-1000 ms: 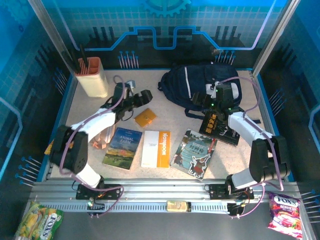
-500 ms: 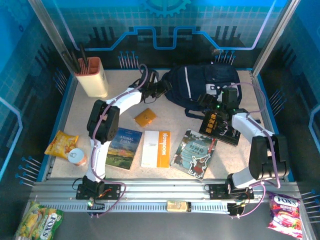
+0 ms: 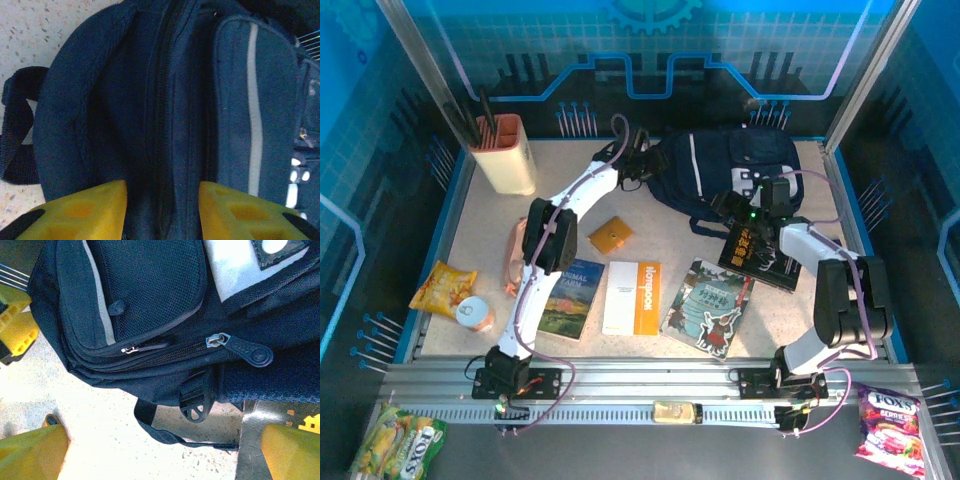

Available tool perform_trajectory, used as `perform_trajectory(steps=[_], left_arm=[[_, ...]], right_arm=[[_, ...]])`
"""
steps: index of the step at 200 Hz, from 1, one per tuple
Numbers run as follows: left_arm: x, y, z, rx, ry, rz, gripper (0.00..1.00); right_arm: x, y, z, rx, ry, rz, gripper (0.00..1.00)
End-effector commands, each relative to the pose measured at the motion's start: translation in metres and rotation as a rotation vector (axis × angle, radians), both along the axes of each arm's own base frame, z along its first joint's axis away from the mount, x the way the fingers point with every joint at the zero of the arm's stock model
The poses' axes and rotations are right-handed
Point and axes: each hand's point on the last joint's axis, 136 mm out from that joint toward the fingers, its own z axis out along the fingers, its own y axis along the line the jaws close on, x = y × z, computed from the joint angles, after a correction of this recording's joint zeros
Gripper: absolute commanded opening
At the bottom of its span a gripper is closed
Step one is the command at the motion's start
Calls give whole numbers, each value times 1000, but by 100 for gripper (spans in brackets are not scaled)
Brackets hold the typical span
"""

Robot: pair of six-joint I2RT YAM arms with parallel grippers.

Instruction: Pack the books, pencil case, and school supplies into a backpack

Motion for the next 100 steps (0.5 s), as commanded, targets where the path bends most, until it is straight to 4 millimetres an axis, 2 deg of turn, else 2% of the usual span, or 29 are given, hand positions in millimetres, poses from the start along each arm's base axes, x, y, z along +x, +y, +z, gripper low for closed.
perform_trajectory(steps=[1,24,34,52,66,100], left_arm=[[0,-8,-10,42,4,-37,44],[2,-13,-16,19,15,-38,39],[3,-15,-16,8,18,-38,33],[4,-15,-10,0,10,-34,14],[4,-15,7,1,-19,-41,0],[-6,1,75,48,-146,-35,0]], right_arm=[[1,2,-9,42,28,-11,99],[2,2,-14,51,45,-22,98],[3,1,-15,49,49,-28,98],[6,-3,-18,36,58,-41,98],[9,-8,-19,25,67,-55,98],[13,-20,-30,-10,106,-82,97]])
